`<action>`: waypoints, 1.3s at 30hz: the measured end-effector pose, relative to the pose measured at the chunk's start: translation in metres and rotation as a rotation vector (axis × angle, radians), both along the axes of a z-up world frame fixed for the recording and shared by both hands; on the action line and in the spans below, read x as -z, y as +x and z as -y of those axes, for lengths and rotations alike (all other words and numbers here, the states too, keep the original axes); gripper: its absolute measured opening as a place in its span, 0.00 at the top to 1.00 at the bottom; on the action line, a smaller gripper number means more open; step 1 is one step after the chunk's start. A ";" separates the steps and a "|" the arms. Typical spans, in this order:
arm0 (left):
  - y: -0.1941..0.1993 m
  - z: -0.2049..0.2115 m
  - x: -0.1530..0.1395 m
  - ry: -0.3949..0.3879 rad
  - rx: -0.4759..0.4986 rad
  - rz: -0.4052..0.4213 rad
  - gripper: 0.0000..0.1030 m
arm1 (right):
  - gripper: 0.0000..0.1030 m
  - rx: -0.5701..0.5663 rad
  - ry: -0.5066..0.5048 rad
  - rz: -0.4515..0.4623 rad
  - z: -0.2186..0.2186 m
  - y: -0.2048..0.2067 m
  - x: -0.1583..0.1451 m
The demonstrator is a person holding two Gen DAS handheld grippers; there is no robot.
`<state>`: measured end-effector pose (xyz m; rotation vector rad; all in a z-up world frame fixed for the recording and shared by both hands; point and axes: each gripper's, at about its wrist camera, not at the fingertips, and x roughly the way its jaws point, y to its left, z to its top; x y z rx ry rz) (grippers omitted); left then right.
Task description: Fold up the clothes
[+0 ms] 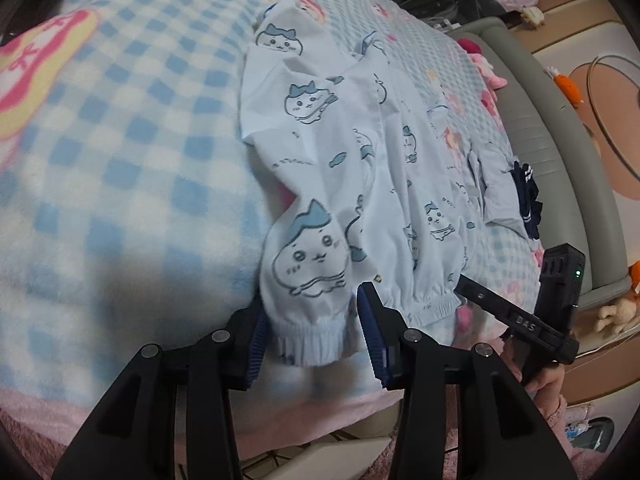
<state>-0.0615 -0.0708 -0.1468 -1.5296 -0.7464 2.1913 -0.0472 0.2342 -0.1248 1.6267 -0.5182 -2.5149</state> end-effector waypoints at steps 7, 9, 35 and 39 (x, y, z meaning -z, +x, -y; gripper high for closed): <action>0.002 -0.004 -0.010 0.029 -0.031 -0.084 0.83 | 0.83 0.015 0.028 -0.032 0.003 -0.001 -0.010; -0.001 -0.005 -0.004 0.061 -0.018 -0.060 0.82 | 0.75 0.029 0.026 0.009 0.001 -0.007 0.003; 0.058 0.015 -0.200 0.158 -0.011 -0.501 0.89 | 0.92 0.050 -0.211 -0.477 -0.006 0.054 -0.199; 0.034 -0.001 -0.158 0.056 -0.001 -0.370 0.89 | 0.92 0.076 -0.111 -0.389 -0.006 0.040 -0.166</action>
